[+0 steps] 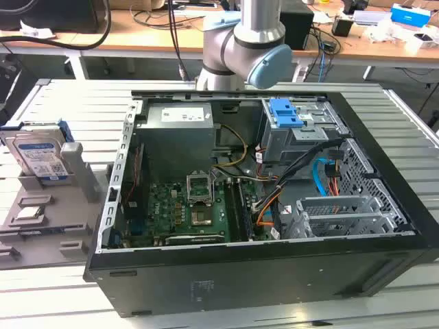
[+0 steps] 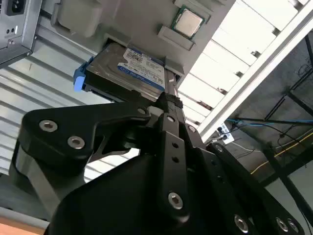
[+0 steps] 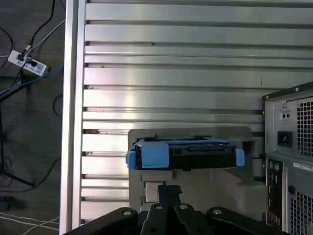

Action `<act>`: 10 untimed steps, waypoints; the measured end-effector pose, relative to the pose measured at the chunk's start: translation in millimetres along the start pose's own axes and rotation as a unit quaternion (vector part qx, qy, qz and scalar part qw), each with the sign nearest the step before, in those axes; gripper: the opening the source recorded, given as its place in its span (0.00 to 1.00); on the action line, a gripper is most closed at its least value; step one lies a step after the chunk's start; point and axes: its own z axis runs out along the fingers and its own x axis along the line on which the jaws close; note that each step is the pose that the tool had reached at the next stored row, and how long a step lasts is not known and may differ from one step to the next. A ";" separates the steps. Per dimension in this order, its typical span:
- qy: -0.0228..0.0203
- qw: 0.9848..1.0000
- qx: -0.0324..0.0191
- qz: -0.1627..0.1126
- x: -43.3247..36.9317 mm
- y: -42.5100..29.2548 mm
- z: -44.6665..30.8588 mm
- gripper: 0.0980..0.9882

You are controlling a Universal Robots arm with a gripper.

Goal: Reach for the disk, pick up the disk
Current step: 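Pick up the disk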

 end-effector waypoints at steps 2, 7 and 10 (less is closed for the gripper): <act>0.002 0.999 0.000 -0.043 0.0 0.0 0.0 0.01; 0.003 0.997 0.000 -0.081 0.0 0.0 0.0 0.01; 0.004 0.995 0.000 -0.105 0.0 0.0 0.0 0.01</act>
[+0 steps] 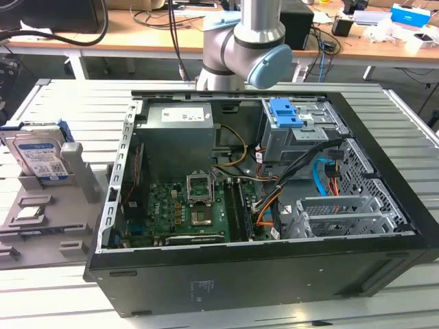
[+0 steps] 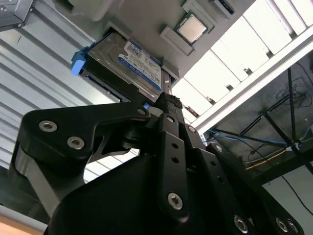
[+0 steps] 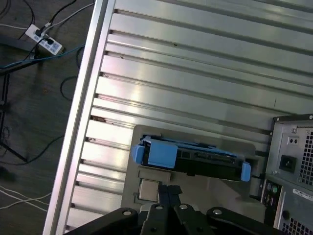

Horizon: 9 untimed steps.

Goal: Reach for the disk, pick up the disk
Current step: 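Pick up the disk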

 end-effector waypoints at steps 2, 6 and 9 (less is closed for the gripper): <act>0.000 1.000 0.000 -0.013 0.0 0.0 0.0 0.01; 0.001 0.999 0.000 -0.034 0.0 0.0 0.0 0.01; 0.002 0.999 0.000 -0.053 0.0 0.0 0.0 0.01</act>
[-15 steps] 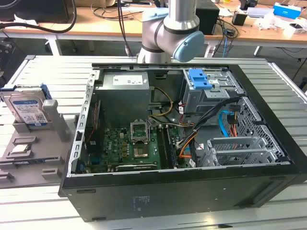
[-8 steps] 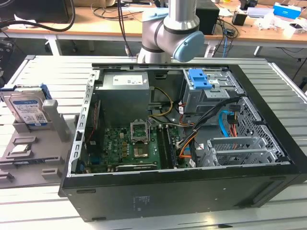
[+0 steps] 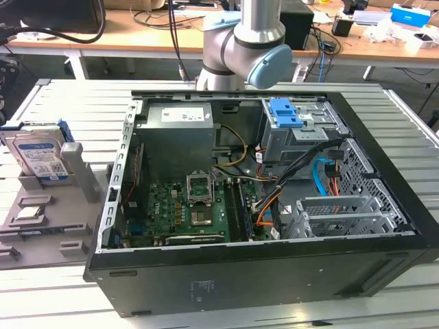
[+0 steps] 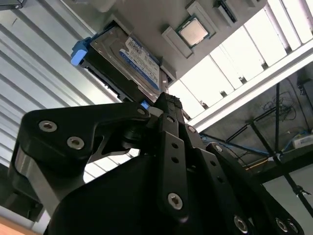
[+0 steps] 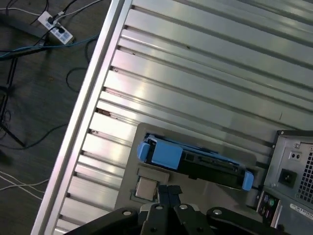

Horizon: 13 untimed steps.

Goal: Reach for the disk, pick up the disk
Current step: 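Pick up the disk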

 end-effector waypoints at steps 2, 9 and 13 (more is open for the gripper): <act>0.000 1.000 0.000 -0.013 0.0 0.0 0.0 0.01; 0.003 0.996 0.000 -0.086 0.0 0.0 0.0 0.01; 0.004 0.995 0.000 -0.104 0.0 0.0 0.0 0.01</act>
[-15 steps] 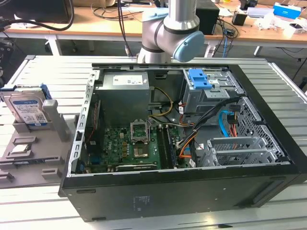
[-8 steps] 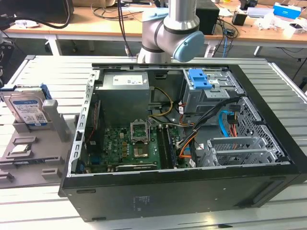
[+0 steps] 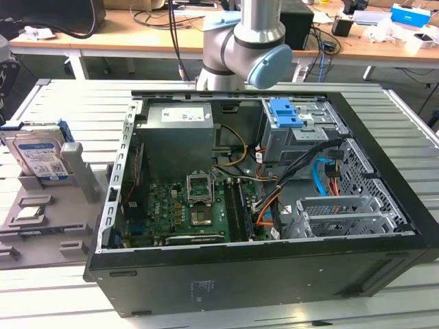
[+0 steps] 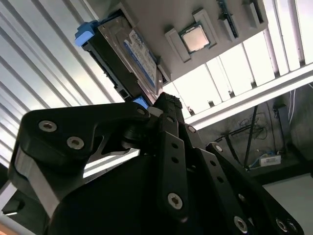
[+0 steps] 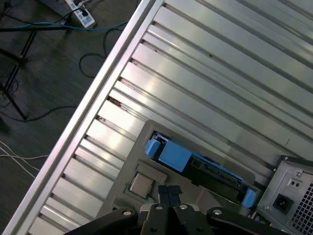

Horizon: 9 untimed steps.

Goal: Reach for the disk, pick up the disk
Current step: 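Pick up the disk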

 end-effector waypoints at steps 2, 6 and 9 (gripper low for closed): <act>0.001 1.000 0.000 -0.014 0.0 0.0 0.0 0.01; 0.001 0.999 0.000 -0.035 0.0 0.0 0.0 0.01; 0.002 0.999 0.000 -0.053 0.0 0.0 0.0 0.01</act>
